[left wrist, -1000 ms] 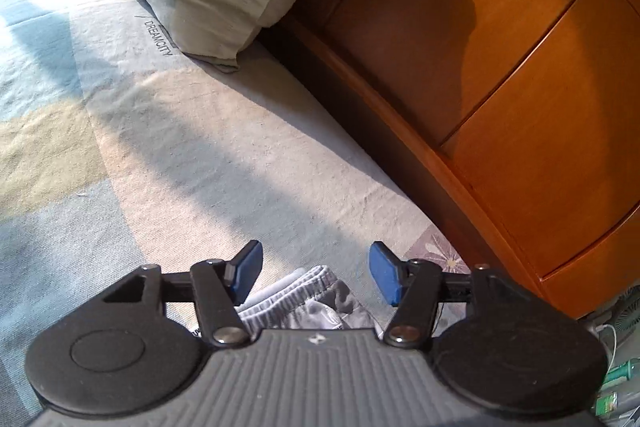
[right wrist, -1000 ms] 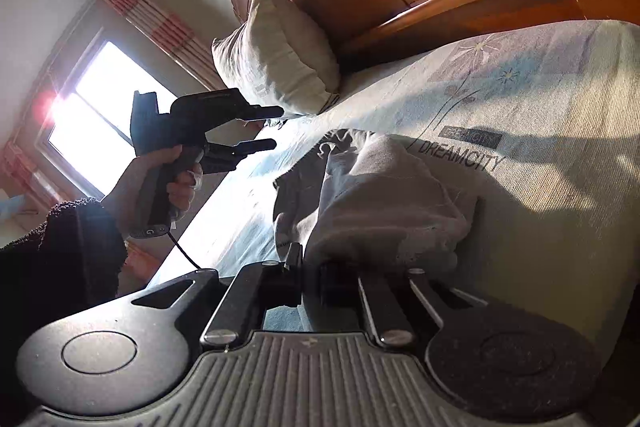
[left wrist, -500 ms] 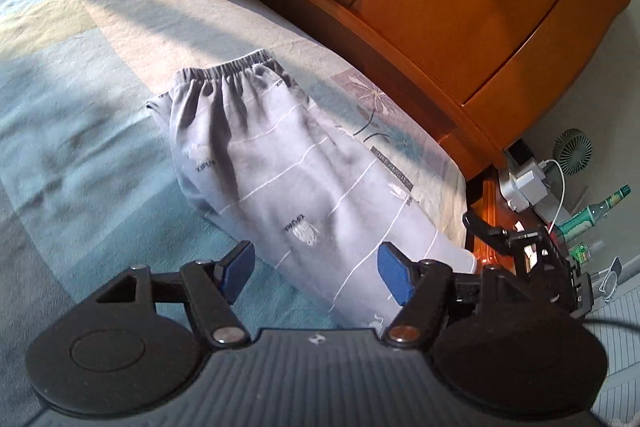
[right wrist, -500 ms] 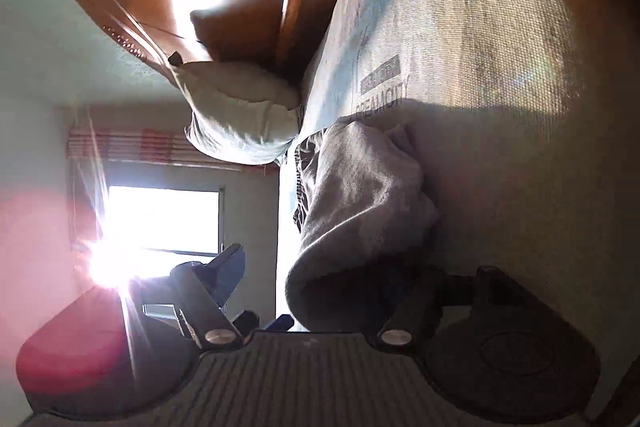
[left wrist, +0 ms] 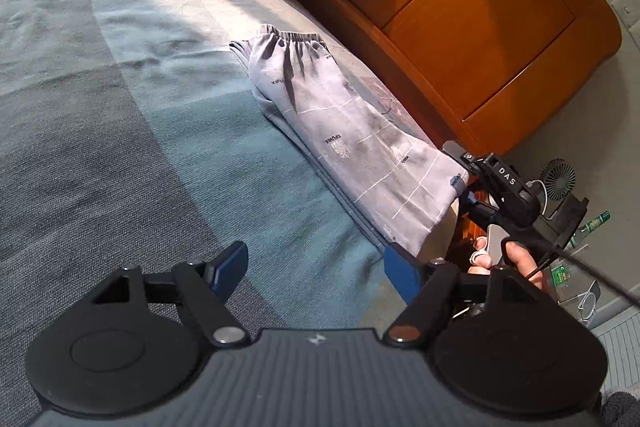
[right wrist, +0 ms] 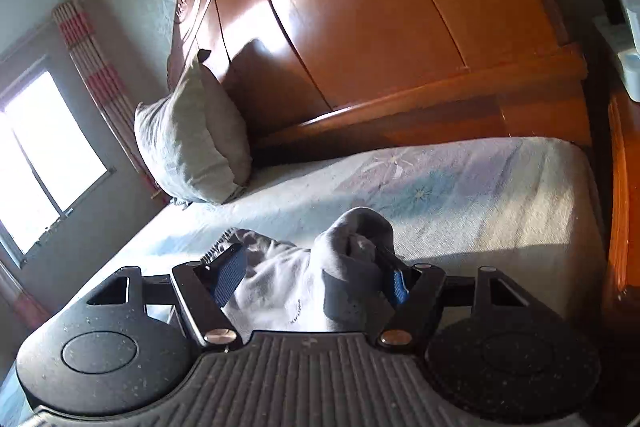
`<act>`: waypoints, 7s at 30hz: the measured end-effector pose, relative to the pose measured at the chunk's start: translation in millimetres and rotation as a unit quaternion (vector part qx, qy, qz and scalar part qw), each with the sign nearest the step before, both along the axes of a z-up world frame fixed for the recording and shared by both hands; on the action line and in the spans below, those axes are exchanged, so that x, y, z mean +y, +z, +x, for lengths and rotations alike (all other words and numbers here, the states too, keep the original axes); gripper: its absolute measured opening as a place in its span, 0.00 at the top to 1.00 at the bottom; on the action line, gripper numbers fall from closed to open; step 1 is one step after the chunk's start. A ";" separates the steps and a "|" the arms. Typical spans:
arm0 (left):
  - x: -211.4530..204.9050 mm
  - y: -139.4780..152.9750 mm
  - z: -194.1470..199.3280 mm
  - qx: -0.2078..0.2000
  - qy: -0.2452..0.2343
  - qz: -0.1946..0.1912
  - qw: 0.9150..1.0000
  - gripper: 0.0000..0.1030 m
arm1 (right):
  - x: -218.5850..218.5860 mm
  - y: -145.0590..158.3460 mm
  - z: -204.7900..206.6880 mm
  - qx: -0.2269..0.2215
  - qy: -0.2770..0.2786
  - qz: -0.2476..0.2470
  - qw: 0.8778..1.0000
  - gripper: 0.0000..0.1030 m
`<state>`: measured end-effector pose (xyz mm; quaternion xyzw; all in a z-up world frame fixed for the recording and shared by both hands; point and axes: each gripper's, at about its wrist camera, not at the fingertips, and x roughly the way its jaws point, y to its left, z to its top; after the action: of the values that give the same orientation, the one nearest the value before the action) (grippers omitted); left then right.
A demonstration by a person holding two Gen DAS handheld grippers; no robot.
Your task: Fold clothes
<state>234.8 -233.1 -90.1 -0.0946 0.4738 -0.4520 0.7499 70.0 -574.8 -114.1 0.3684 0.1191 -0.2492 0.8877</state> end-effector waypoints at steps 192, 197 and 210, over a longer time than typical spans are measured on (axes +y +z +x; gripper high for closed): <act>90.0 8.9 -71.2 -0.256 0.094 0.187 0.944 0.06 | 67.9 17.5 255.0 0.268 0.287 -0.240 0.888 0.24; 94.5 10.5 -71.3 -0.256 0.106 0.185 0.943 0.06 | 82.7 36.4 178.7 0.253 0.292 -0.244 0.890 0.25; 85.3 36.4 -91.2 -0.266 0.091 0.159 0.946 0.04 | 131.8 19.9 20.3 0.239 0.299 -0.215 0.898 0.23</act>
<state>143.5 -147.8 -53.7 0.1066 0.3121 -0.3097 0.8918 90.3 -443.0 -94.1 0.0449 0.3763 -0.0719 0.9226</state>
